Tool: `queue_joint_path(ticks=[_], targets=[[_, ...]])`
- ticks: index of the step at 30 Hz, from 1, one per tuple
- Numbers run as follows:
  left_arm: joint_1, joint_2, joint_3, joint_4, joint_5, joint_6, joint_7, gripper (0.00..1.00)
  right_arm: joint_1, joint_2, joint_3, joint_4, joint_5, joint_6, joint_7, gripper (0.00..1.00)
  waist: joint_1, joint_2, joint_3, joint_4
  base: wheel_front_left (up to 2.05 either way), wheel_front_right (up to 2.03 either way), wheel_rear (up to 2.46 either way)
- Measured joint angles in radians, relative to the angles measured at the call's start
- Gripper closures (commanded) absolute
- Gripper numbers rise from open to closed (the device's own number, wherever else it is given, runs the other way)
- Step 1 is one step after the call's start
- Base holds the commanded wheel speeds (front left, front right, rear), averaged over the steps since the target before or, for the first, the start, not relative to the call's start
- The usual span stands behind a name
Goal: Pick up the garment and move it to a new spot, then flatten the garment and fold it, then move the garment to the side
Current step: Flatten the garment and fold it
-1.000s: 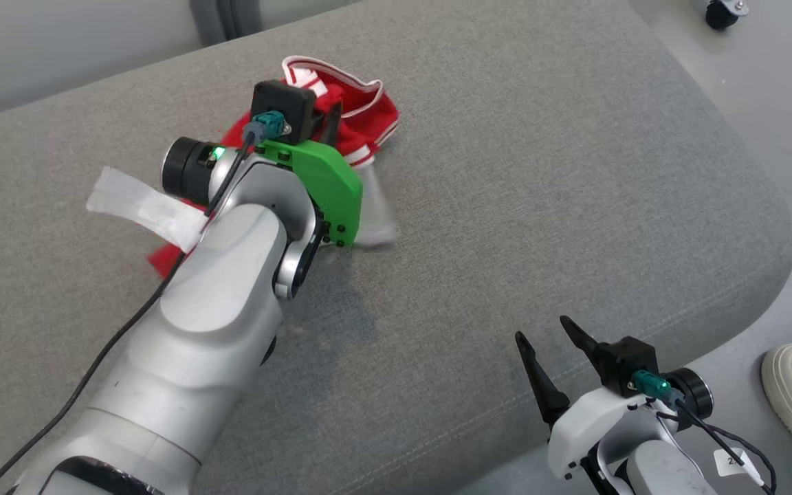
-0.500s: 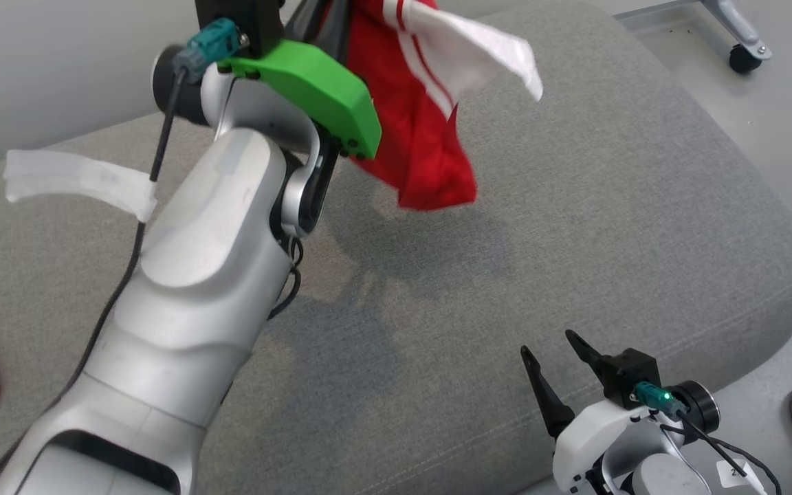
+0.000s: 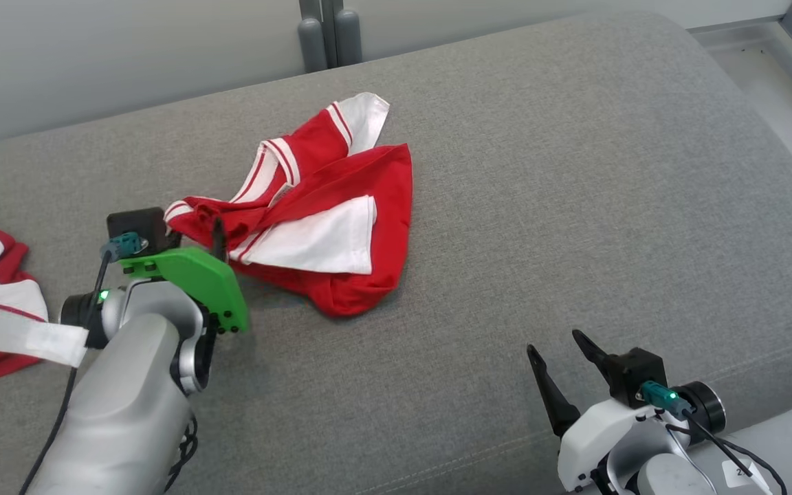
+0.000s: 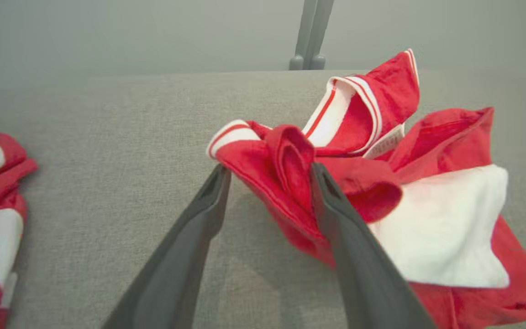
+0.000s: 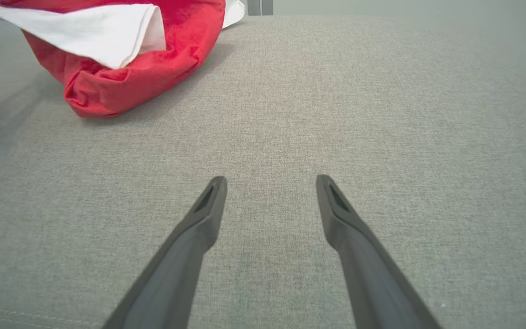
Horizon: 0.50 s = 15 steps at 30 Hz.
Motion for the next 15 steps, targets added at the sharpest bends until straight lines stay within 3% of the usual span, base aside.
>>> queue_joint_path(ticks=[7,10,15], targets=[[0.035,0.021,0.077,0.07,-0.078,0.011,-0.02,0.0,0.0,0.0,-0.007,0.001,-0.002,0.0,0.004,0.0,0.0,0.0,-0.018,0.021,0.0,0.0,0.0],[0.074,-0.026,0.138,0.068,-0.185,-0.019,0.03,0.0,0.007,0.0,-0.013,0.002,-0.004,0.0,0.009,0.0,0.0,0.0,-0.031,0.025,0.0,0.0,0.0],[0.105,-0.072,0.128,0.043,-0.221,-0.039,0.097,0.0,0.021,0.0,-0.016,0.0,-0.004,0.0,0.012,0.0,0.0,0.0,-0.052,0.028,0.0,0.0,0.0]])
